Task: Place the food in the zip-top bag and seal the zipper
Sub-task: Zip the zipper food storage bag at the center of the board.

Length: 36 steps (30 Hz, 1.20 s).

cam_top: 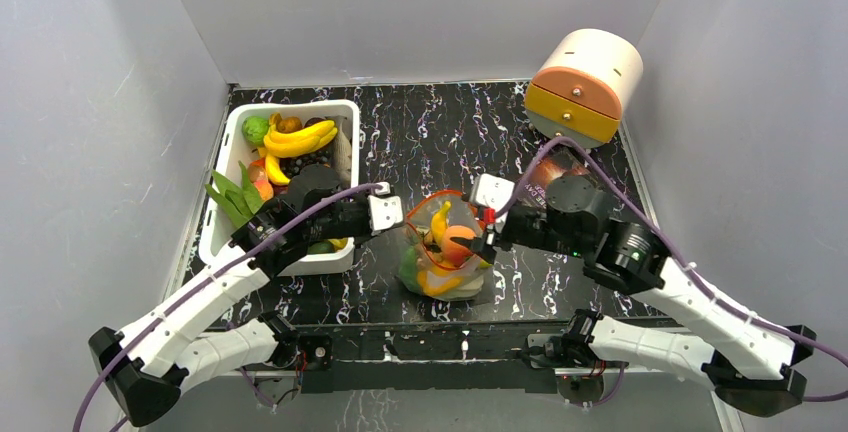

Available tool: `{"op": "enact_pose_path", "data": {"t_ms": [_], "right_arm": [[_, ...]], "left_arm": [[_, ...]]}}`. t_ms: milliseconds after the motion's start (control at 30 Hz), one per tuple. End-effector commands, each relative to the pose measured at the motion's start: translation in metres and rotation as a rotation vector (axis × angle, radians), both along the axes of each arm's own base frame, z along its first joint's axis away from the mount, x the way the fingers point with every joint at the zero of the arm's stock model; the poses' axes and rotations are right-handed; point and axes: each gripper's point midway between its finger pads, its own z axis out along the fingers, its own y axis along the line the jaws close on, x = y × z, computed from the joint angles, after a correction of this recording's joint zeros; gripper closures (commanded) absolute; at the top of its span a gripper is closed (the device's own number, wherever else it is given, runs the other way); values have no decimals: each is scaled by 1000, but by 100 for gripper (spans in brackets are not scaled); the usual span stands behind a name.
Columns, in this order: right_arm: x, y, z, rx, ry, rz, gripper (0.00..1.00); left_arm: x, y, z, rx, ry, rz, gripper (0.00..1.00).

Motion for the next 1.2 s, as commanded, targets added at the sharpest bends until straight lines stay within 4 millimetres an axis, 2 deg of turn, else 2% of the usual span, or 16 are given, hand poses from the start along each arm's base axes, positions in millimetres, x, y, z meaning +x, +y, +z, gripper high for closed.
{"op": "enact_pose_path", "data": {"t_ms": [0,267,433,633,700,833,1067,1100,1167], "right_arm": [[4,33,22,93,-56,87,34],[8,74,6,76,-56,216,27],[8,87,-8,56,-110,291,26],[20,97,-40,-66,-67,296,31],[20,98,-46,-70,-67,302,35],[21,100,-49,-66,-66,297,50],[25,94,-46,-43,-97,256,96],[24,92,-46,-43,-104,256,100],[22,89,-45,-41,-112,258,100]], "left_arm": [[-8,-11,38,-130,-36,-51,100],[-23,-12,37,-145,-22,-113,100],[-27,-12,36,-154,-29,-132,100],[-29,-11,32,-143,-20,-146,100],[-30,-12,32,-147,-19,-153,100],[-32,-12,30,-155,-22,-159,100],[-32,-8,37,-187,-8,-114,100],[-34,-7,40,-198,-2,-108,98],[-37,-5,45,-220,9,-96,84]]}}
